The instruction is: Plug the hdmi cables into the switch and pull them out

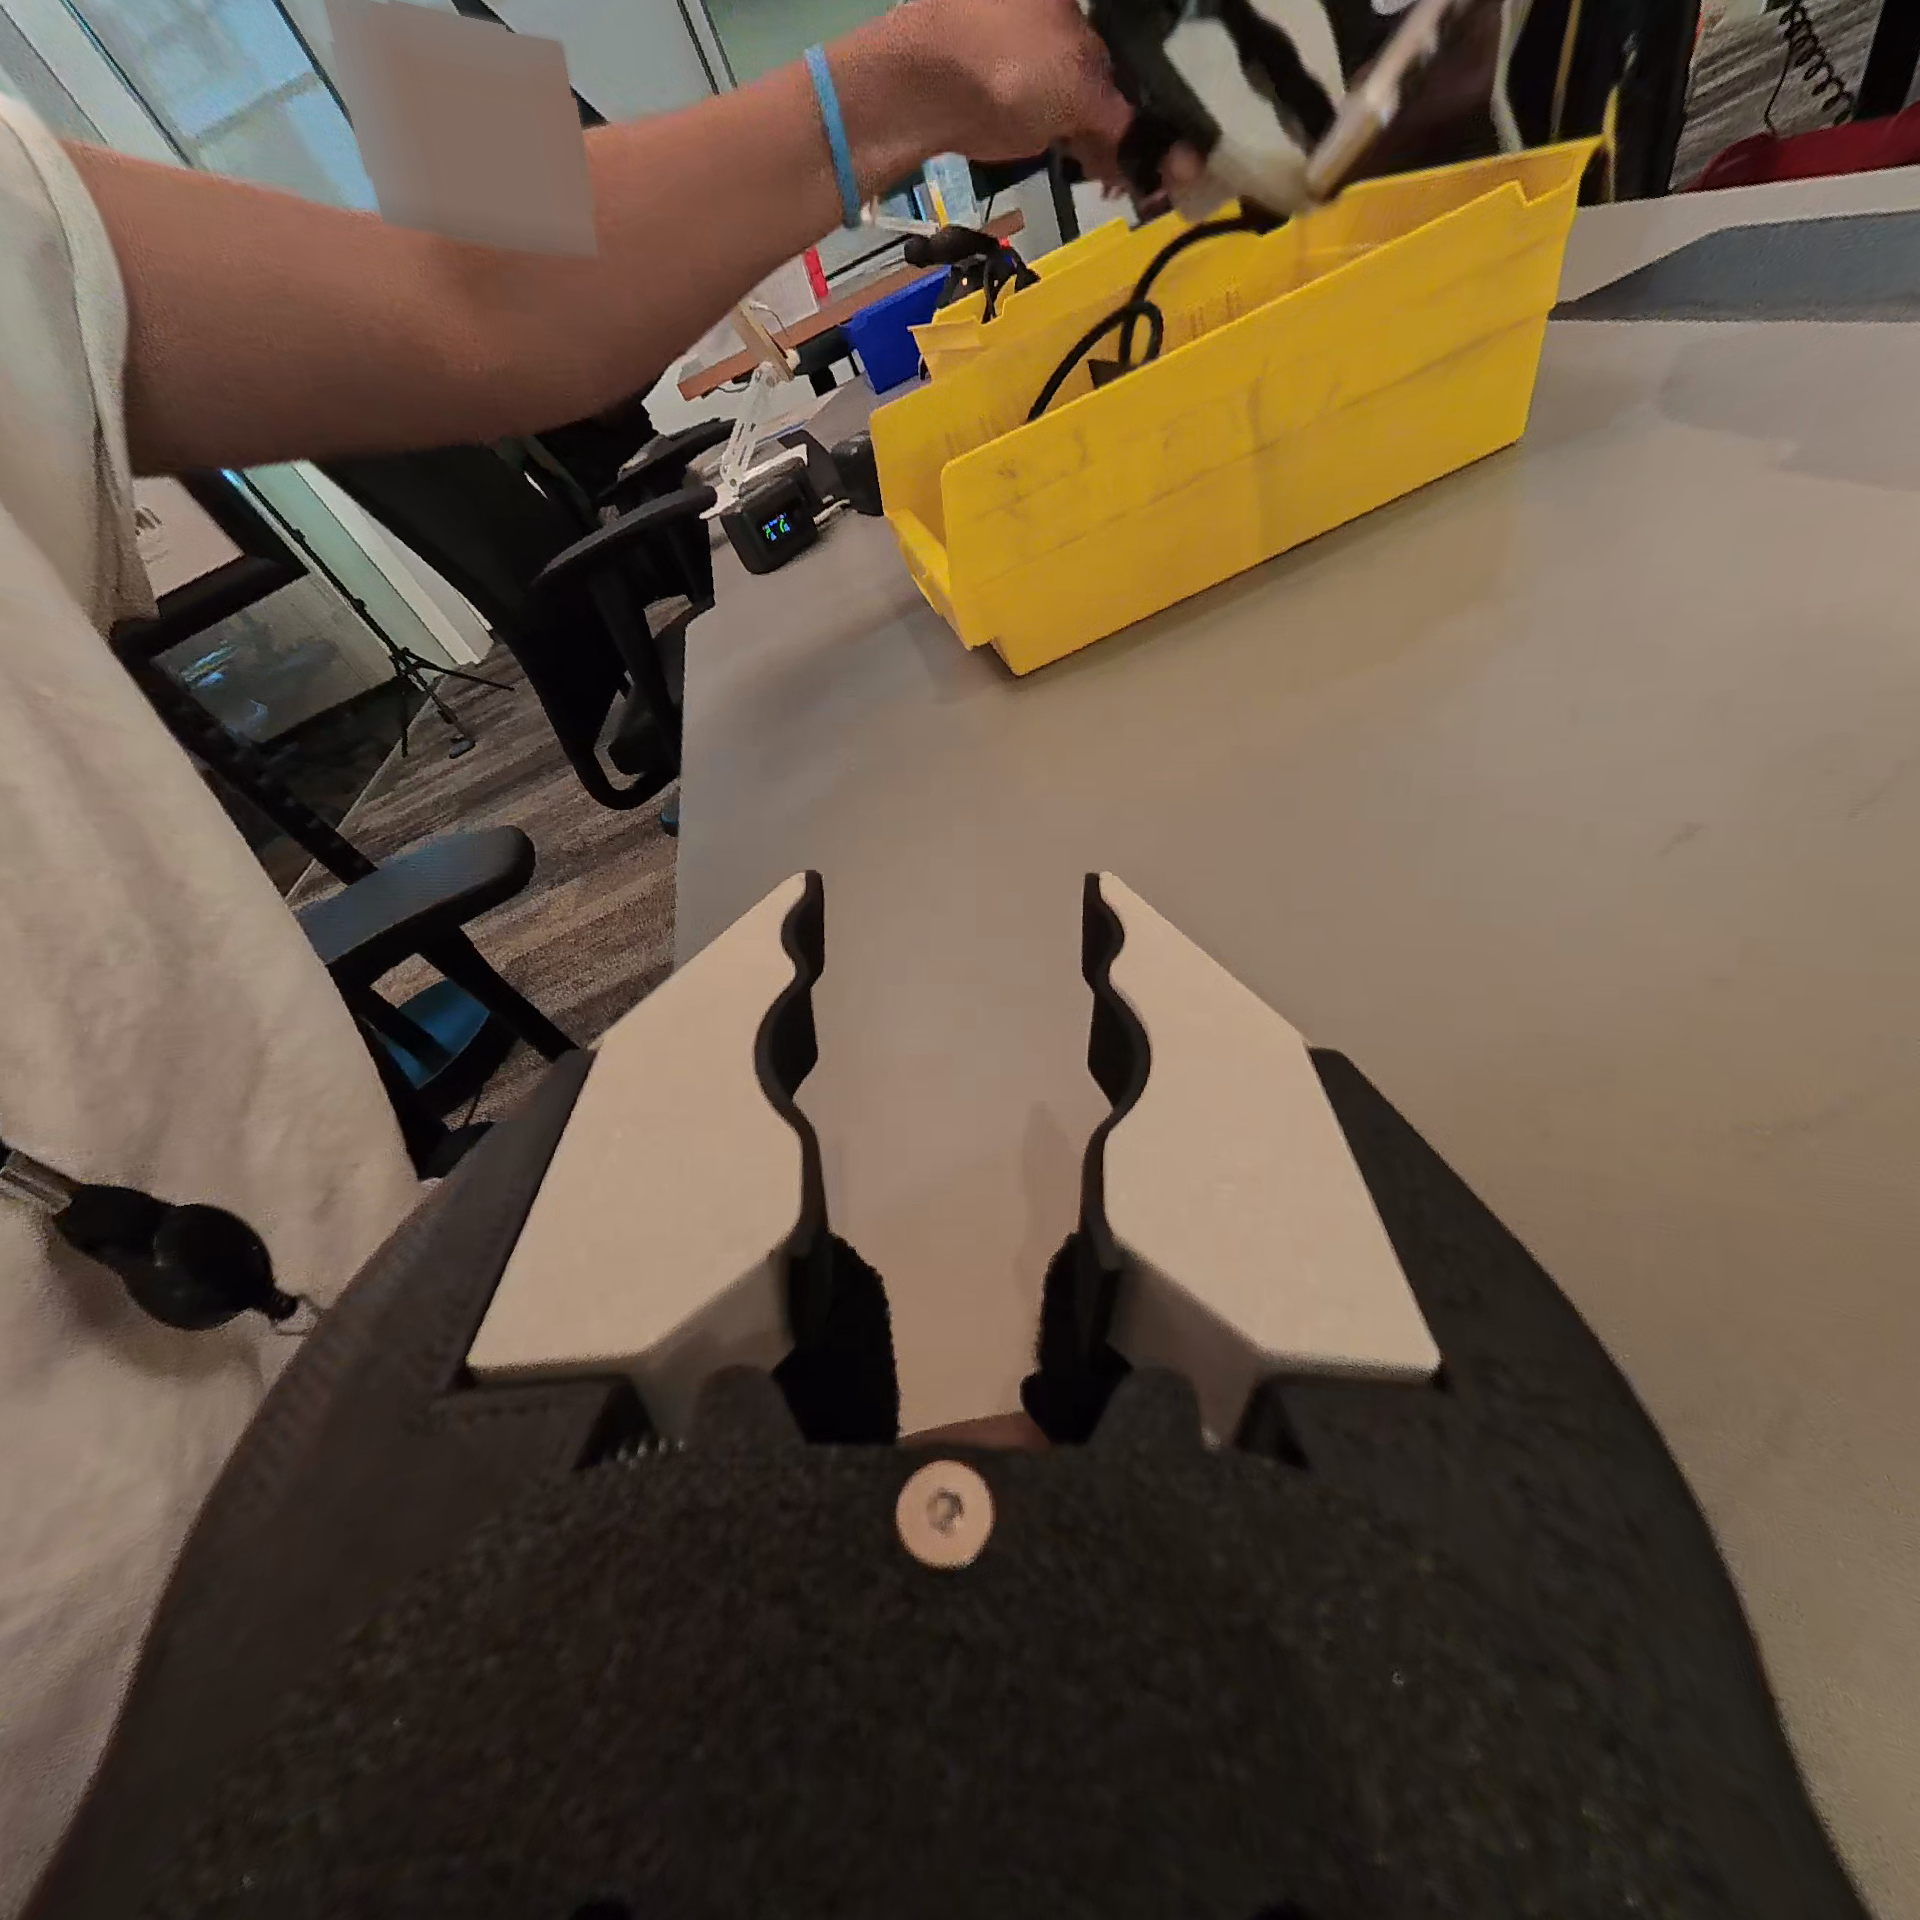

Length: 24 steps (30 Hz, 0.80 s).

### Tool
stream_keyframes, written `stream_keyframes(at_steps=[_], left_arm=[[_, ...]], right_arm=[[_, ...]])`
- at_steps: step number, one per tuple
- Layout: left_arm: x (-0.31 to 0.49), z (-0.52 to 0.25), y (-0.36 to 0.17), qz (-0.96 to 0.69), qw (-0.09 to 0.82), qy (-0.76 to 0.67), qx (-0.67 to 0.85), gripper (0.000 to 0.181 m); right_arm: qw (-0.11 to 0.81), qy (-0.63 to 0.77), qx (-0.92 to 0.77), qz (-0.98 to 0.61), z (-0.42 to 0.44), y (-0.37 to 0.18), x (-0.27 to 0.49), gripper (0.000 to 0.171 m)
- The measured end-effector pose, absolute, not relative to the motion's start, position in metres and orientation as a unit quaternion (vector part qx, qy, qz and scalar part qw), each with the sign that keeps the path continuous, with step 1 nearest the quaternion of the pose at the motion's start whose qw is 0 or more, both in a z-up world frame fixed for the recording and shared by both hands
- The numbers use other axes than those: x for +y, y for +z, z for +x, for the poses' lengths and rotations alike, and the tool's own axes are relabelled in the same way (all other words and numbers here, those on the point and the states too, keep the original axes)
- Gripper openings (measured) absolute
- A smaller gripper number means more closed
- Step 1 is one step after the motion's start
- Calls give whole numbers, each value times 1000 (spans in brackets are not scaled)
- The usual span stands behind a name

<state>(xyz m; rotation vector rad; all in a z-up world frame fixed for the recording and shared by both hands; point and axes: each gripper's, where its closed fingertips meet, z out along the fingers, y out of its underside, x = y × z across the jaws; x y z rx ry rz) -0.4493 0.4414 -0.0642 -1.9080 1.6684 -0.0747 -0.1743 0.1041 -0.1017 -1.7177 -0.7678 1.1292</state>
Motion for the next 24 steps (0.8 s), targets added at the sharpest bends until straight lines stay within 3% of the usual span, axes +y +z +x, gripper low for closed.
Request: stream_keyframes(at_steps=[5, 9, 15, 19, 24], left_arm=[[439, -458, 48, -693, 452, -19, 561, 23], [423, -450, 172, -640, 569, -10, 517, 23], [373, -402, 323, -552, 685, -3, 475, 23], [347, -351, 327, -522, 733, -11, 435, 24], [325, -262, 222, -537, 731, -68, 415, 23]], right_arm=[[464, 462, -303, -692, -172, -96, 102, 49], [472, 469, -294, -686, -171, -89, 102, 49], [489, 452, -293, -686, -169, -84, 102, 49], [534, 411, -256, -694, -153, -70, 121, 50], [629, 335, -236, -660, -133, -16, 143, 49]])
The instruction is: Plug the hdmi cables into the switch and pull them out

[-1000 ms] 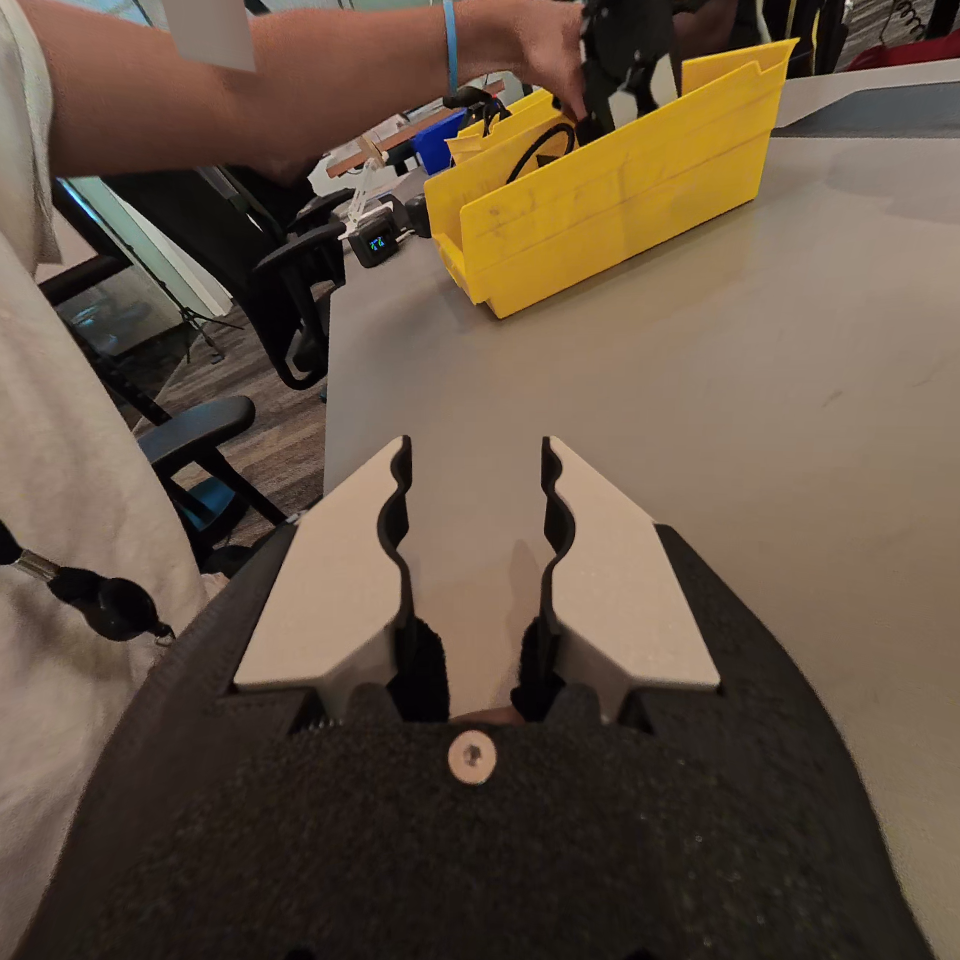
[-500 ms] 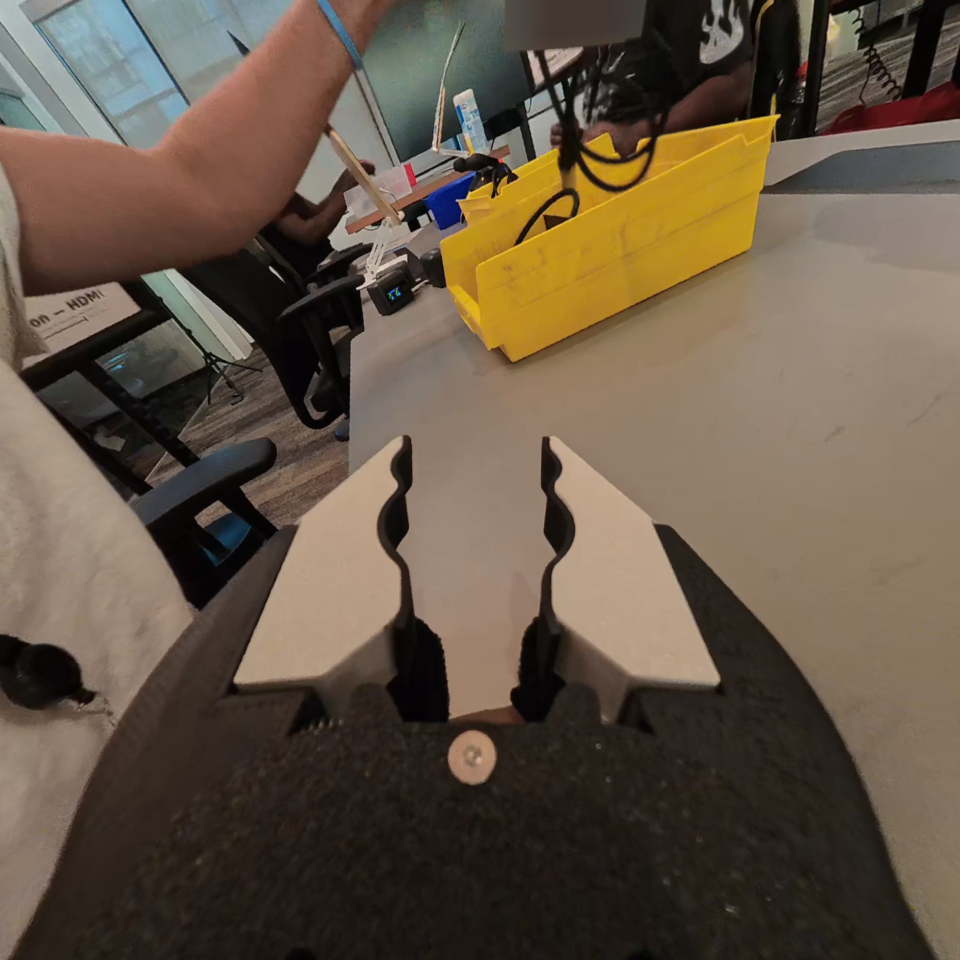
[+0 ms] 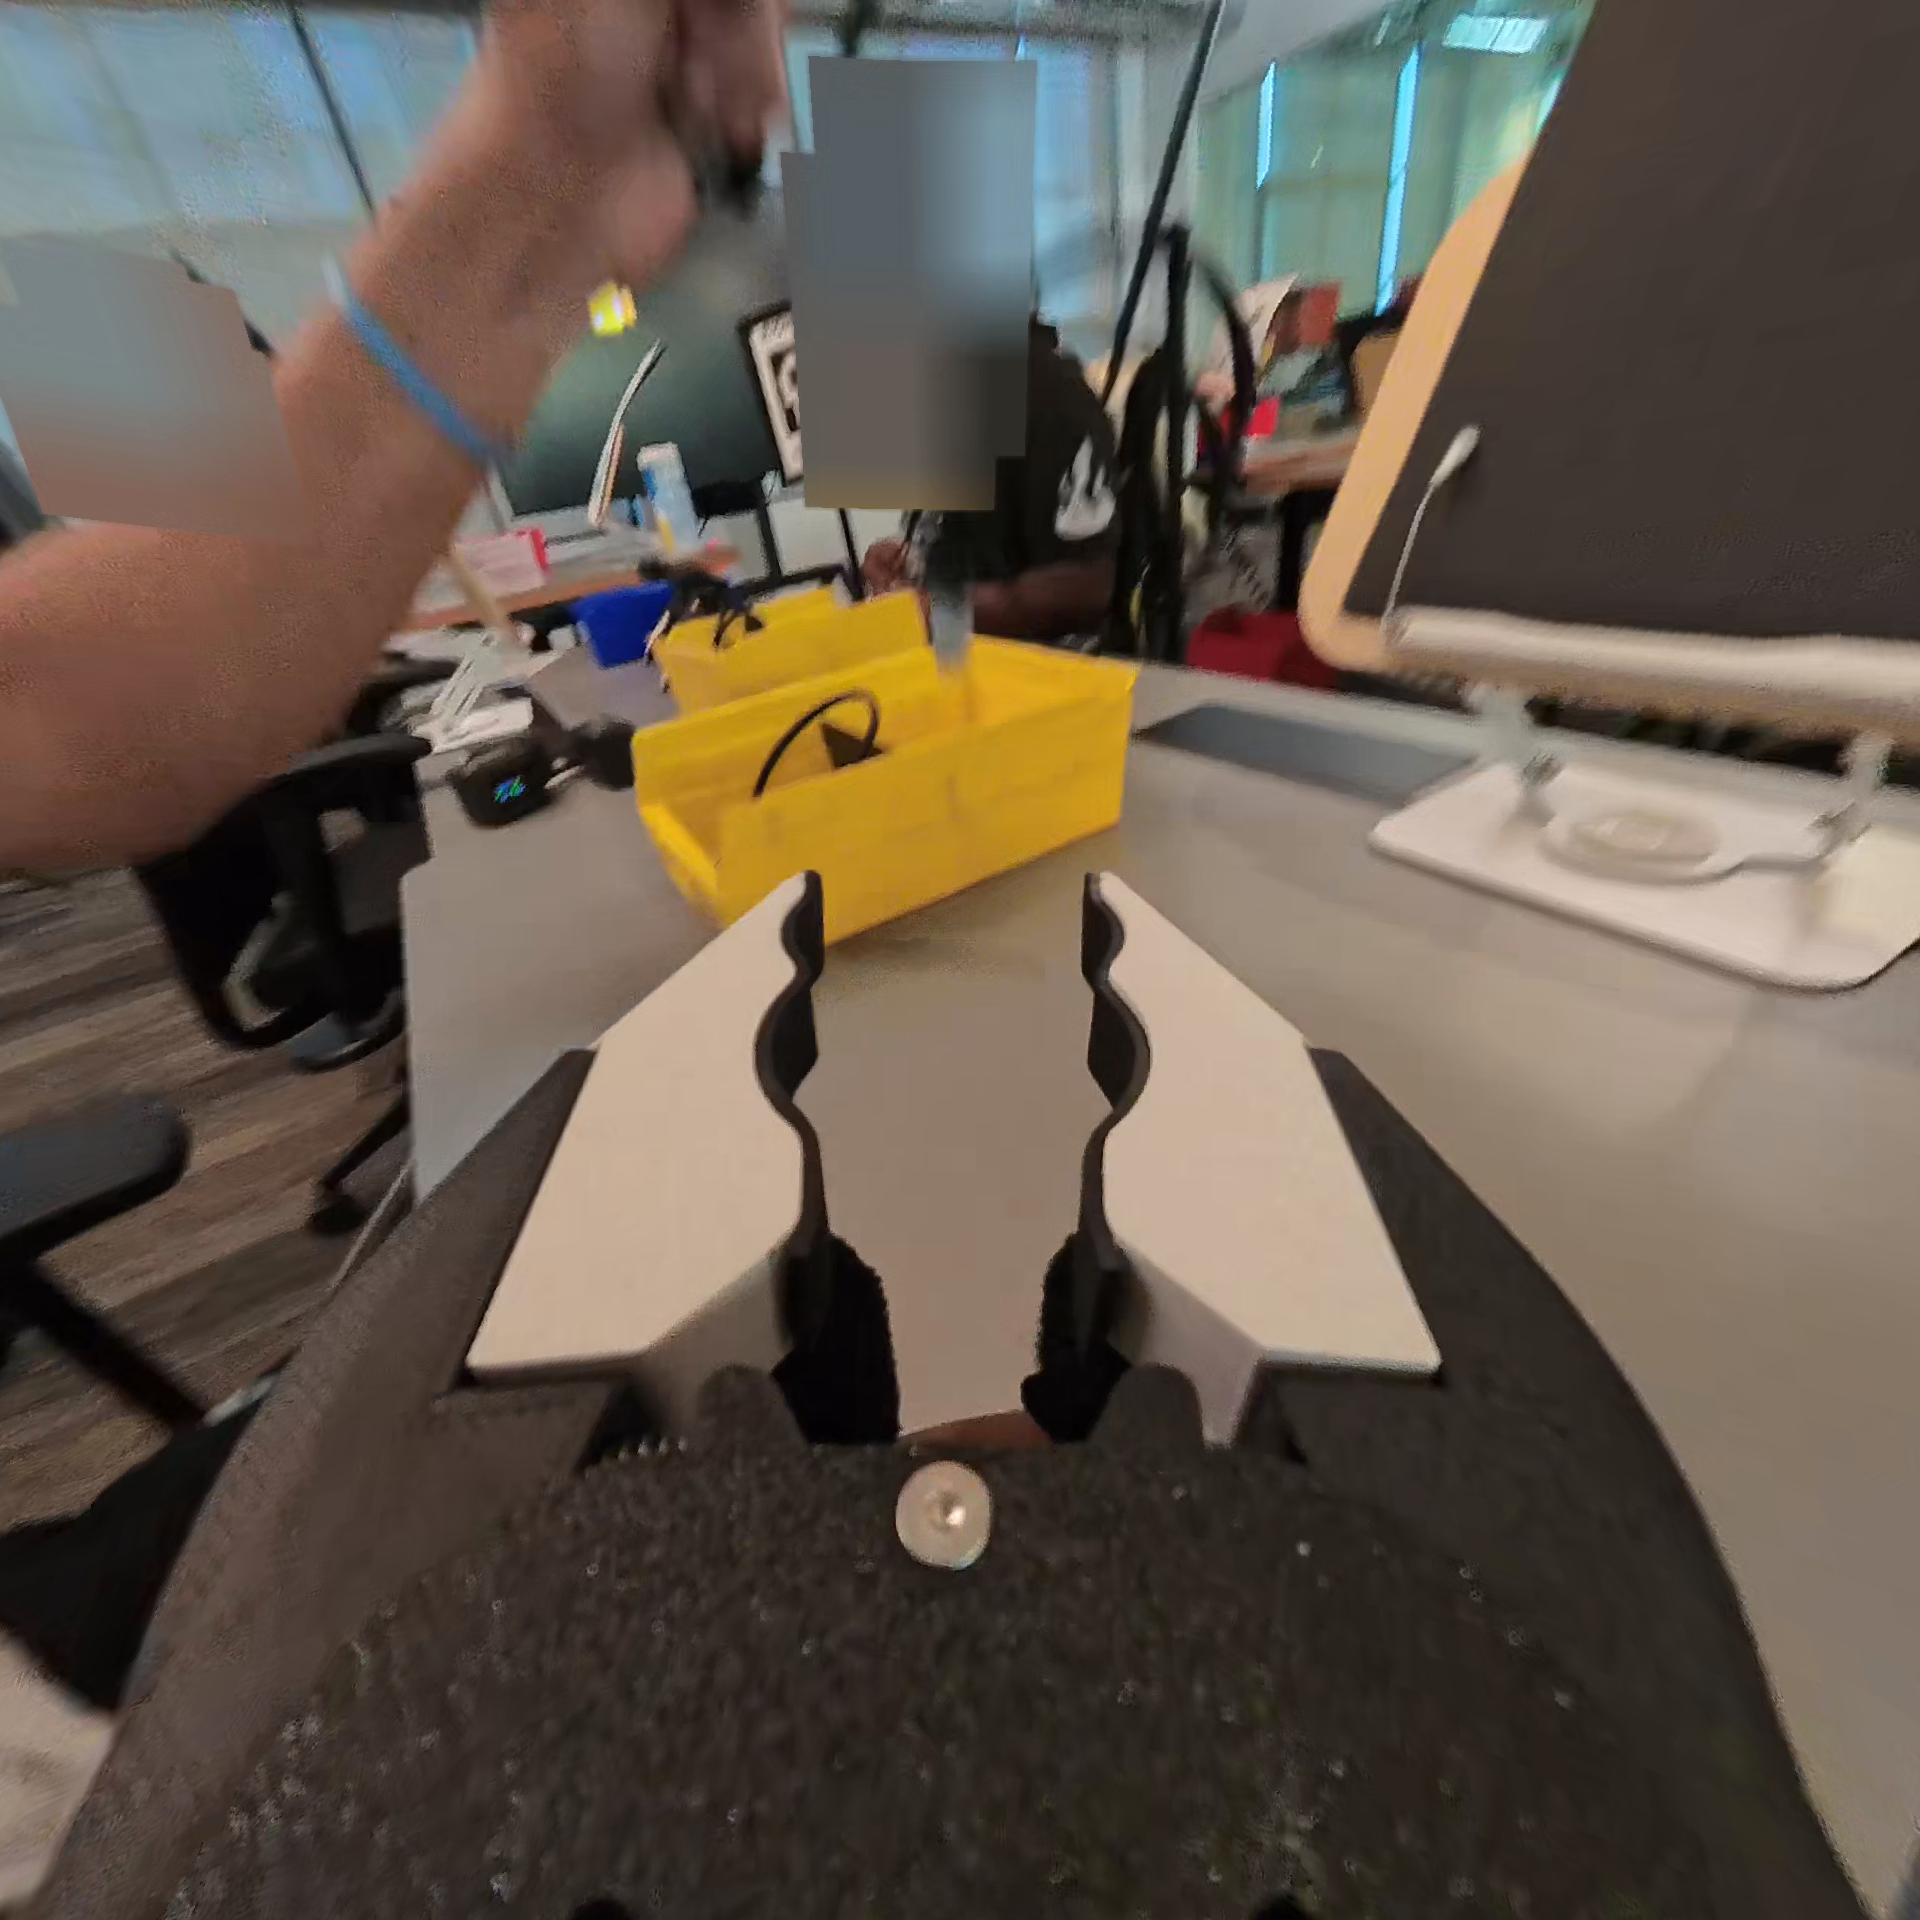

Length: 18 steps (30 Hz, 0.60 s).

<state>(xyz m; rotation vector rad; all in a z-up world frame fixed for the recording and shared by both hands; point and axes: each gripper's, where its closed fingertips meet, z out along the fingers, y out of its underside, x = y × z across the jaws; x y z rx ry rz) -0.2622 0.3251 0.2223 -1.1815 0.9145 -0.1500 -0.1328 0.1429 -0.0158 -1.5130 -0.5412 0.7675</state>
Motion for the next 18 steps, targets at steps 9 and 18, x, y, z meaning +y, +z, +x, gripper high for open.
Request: stream_keyframes(at_steps=[9, 18], left_arm=[[265, -148, 75, -512, 773, -135, 348, 23], [205, -120, 65, -450, 793, -162, 378, 23]], right_arm=[[725, 277, -171, -607, -113, 80, 184, 49], [765, 254, -257, -534, -131, 103, 185, 42]])
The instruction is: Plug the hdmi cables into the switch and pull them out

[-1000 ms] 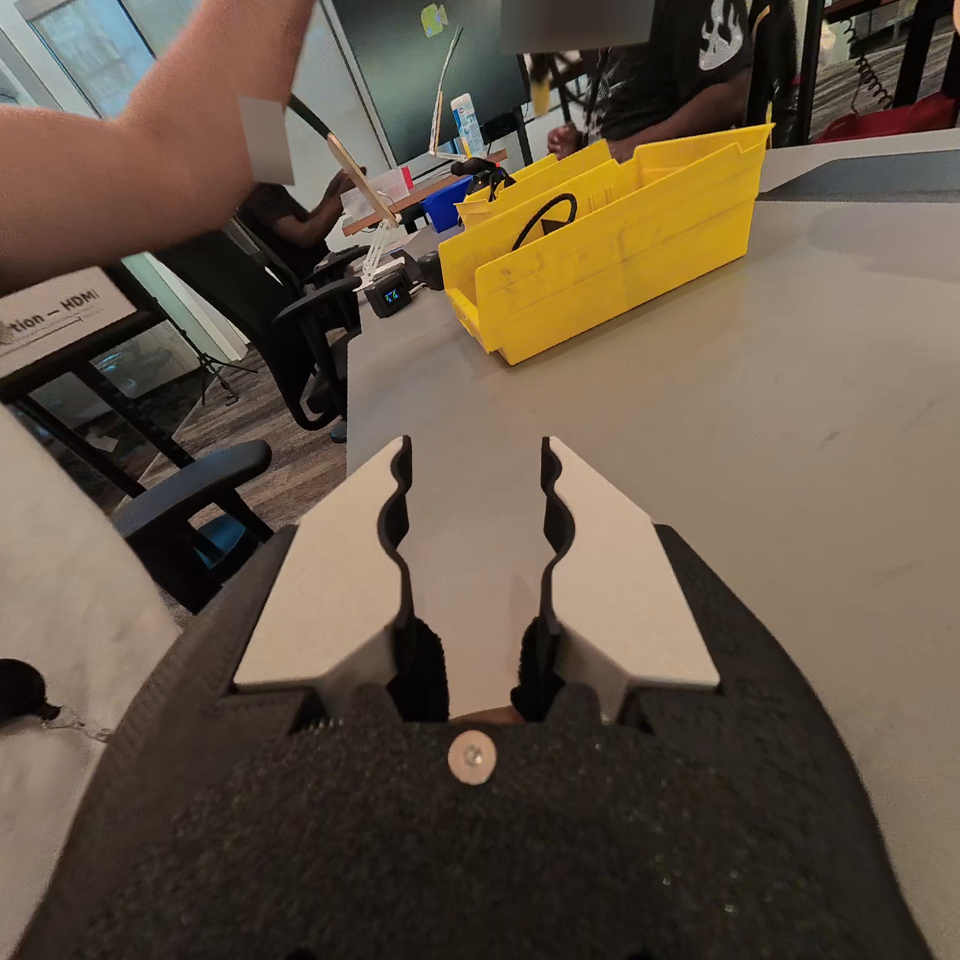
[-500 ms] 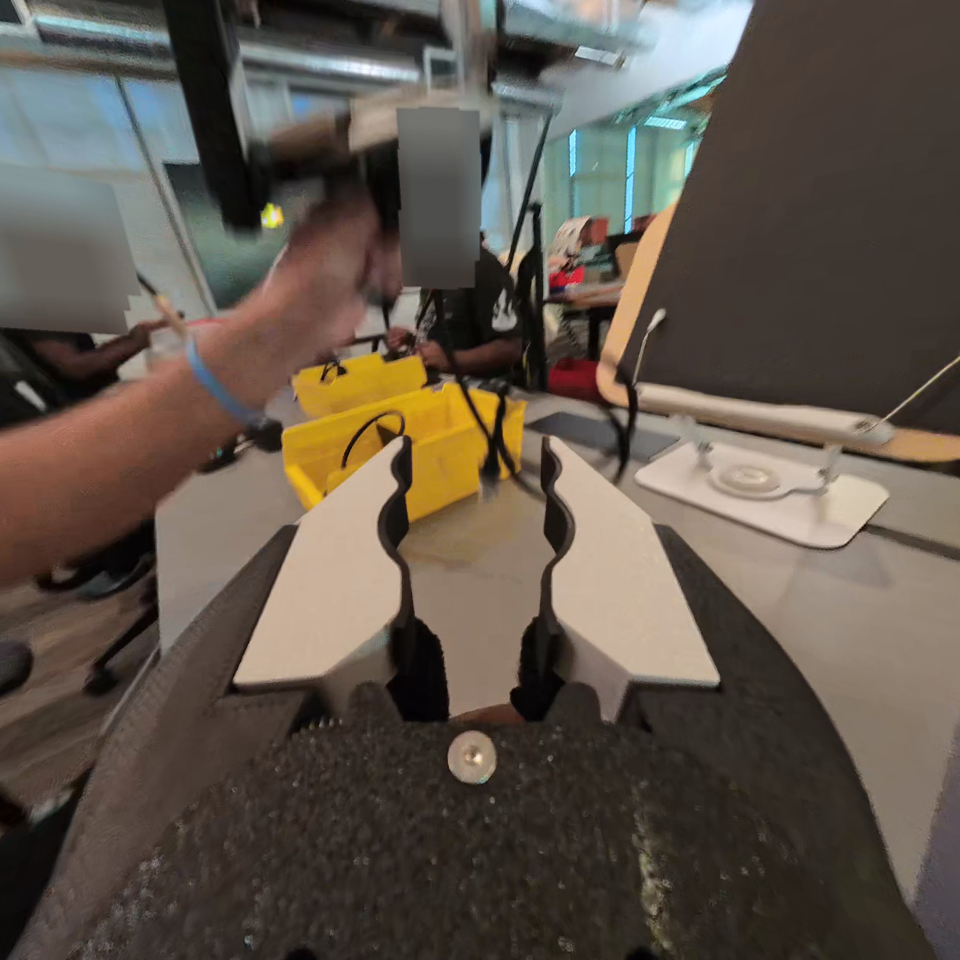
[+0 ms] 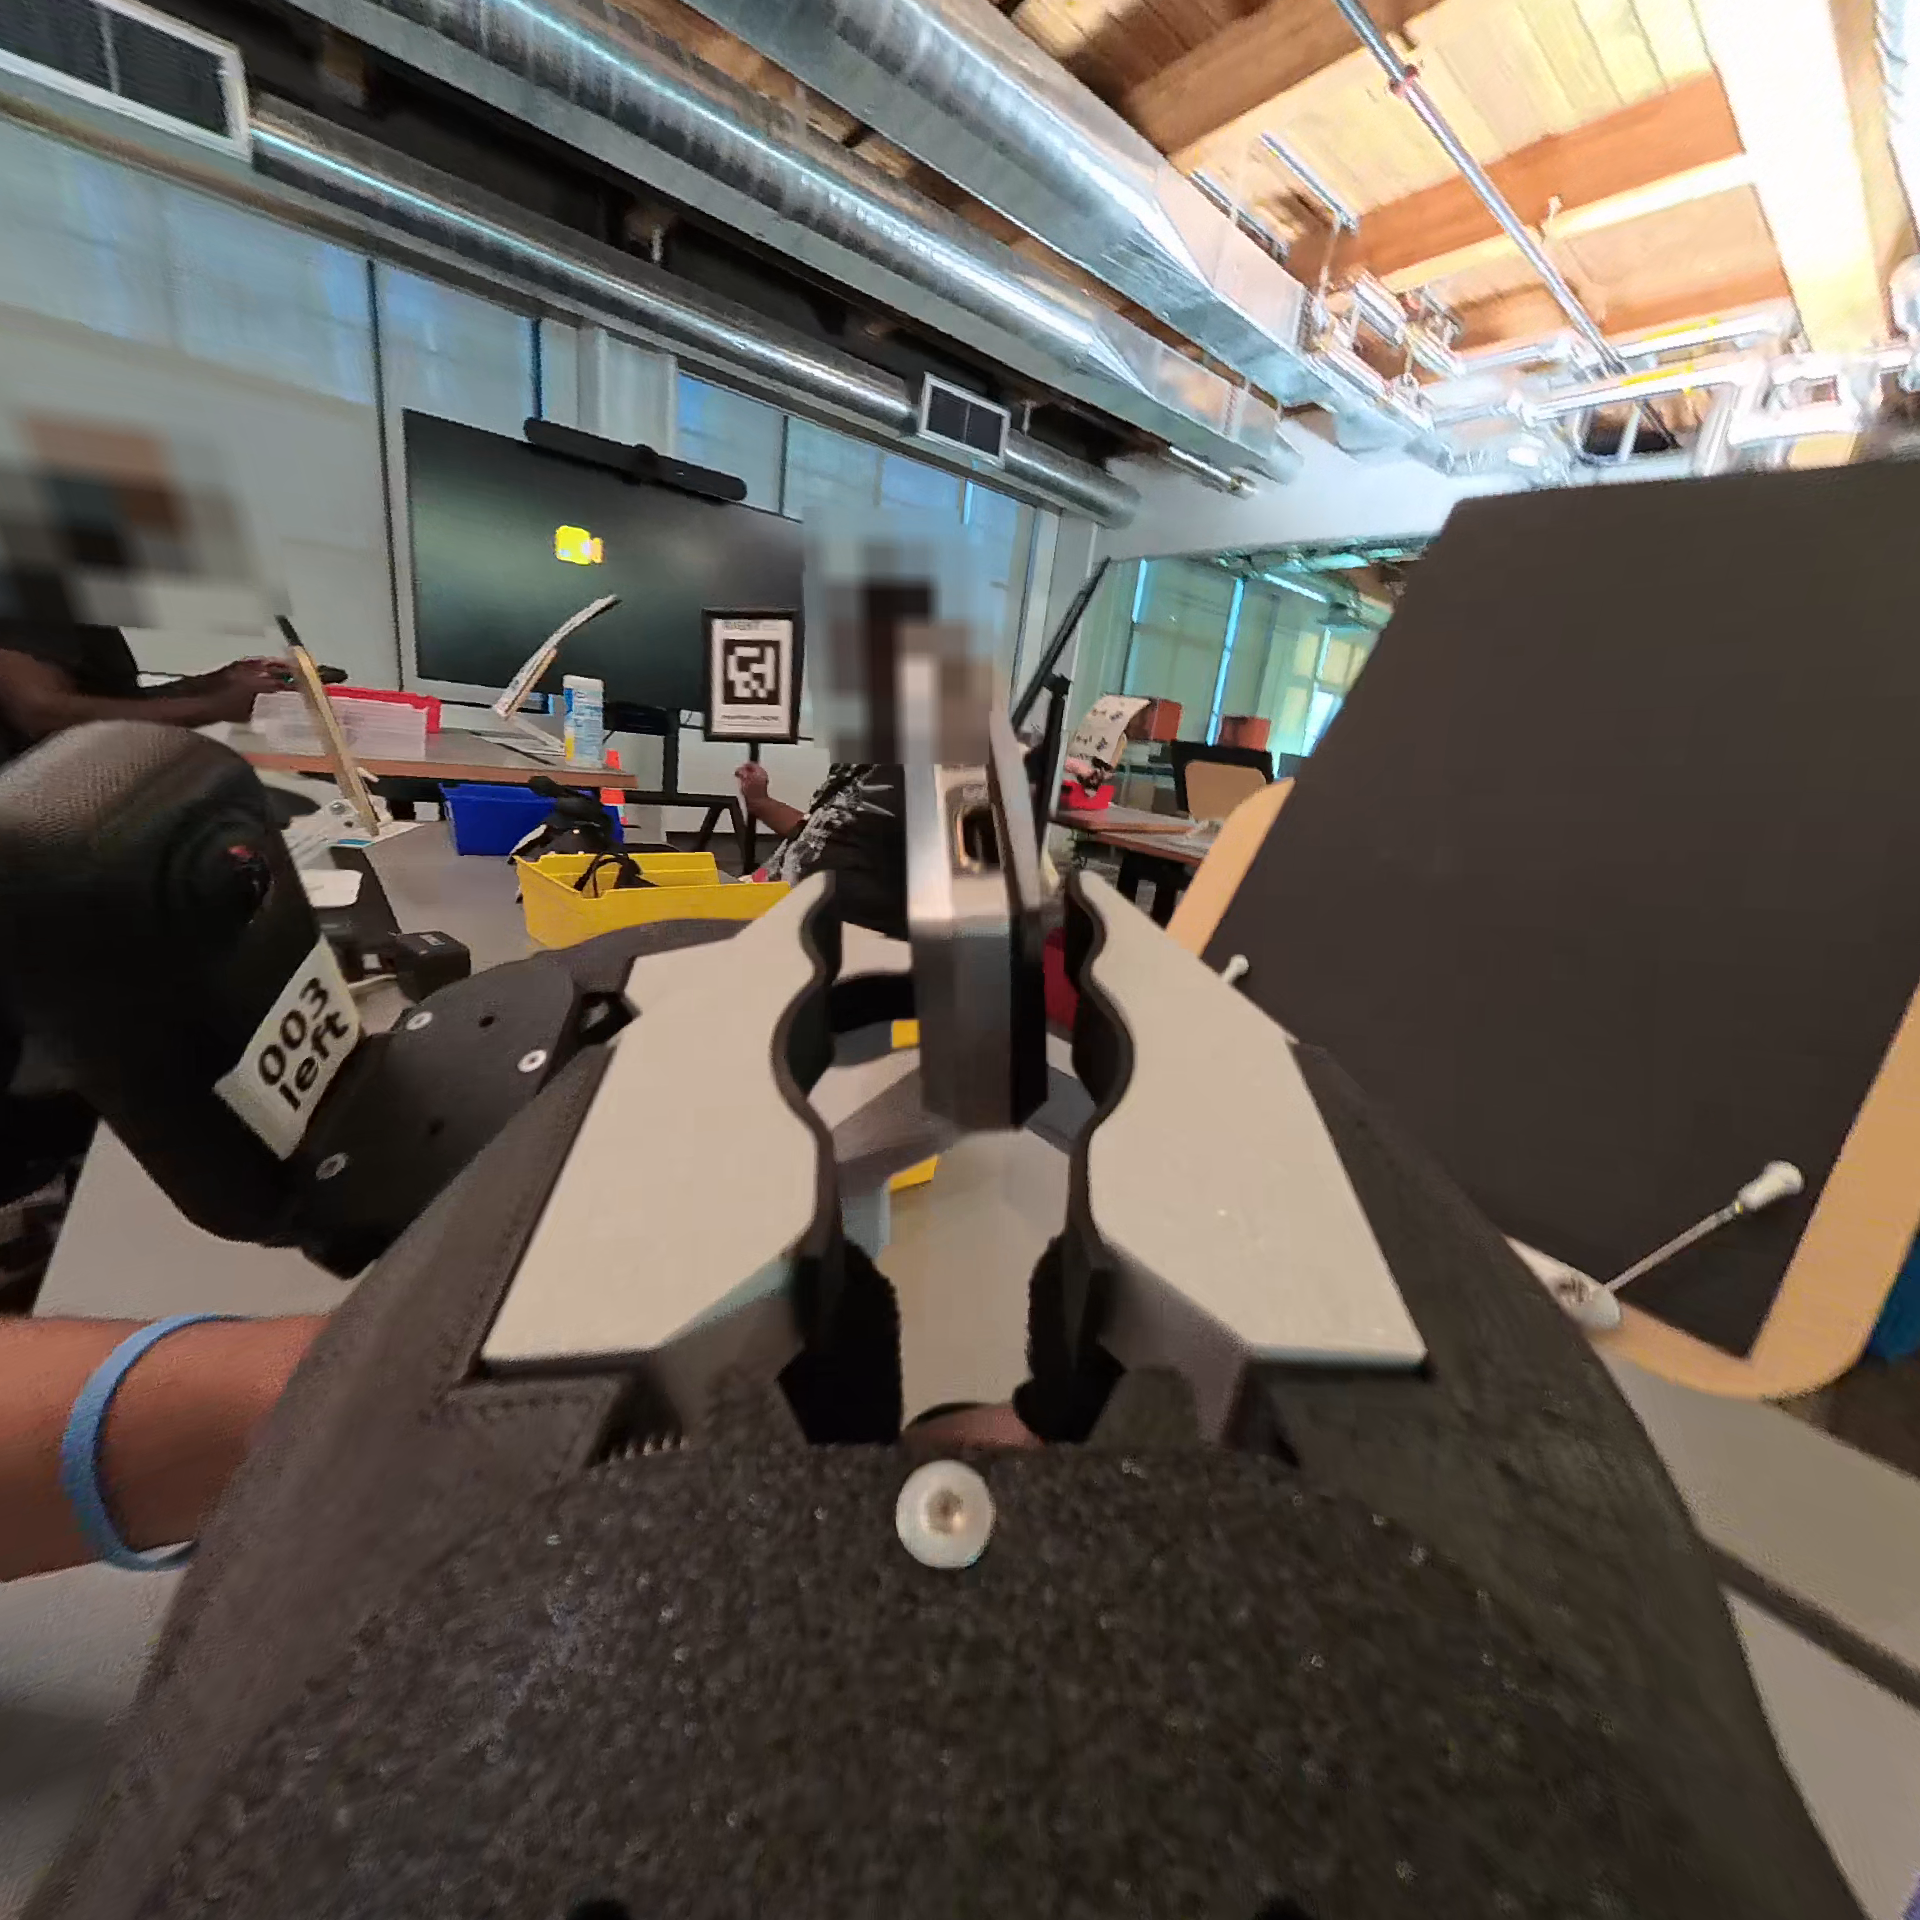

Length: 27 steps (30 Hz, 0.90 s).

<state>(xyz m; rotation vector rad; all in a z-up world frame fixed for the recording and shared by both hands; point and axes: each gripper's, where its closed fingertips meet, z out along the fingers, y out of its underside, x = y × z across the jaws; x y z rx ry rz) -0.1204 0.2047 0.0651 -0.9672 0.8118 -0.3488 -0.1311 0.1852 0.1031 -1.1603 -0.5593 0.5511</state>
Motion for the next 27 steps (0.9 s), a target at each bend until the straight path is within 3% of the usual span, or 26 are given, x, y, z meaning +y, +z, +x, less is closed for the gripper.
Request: stream_keyframes(at_steps=[3, 12, 16, 22, 24, 27], left_arm=[[197, -126, 65, -439, 804, -153, 371, 23], [201, -175, 71, -485, 807, -156, 298, 20], [178, -202, 3, -633, 666, -277, 281, 20], [107, -261, -106, -790, 425, -361, 256, 30], [78, -272, -119, -788, 387, -398, 265, 50], [42, -289, -136, -792, 358, -392, 302, 51]], right_arm=[[779, 240, -282, -506, -140, 112, 179, 21], [799, 46, -384, -461, -175, 142, 198, 22], [770, -57, -466, -433, -190, 130, 217, 21], [707, -97, -553, -430, -218, 10, 233, 21], [704, -92, -551, -440, -222, -22, 243, 21], [709, -76, -546, -440, -231, -54, 258, 21]])
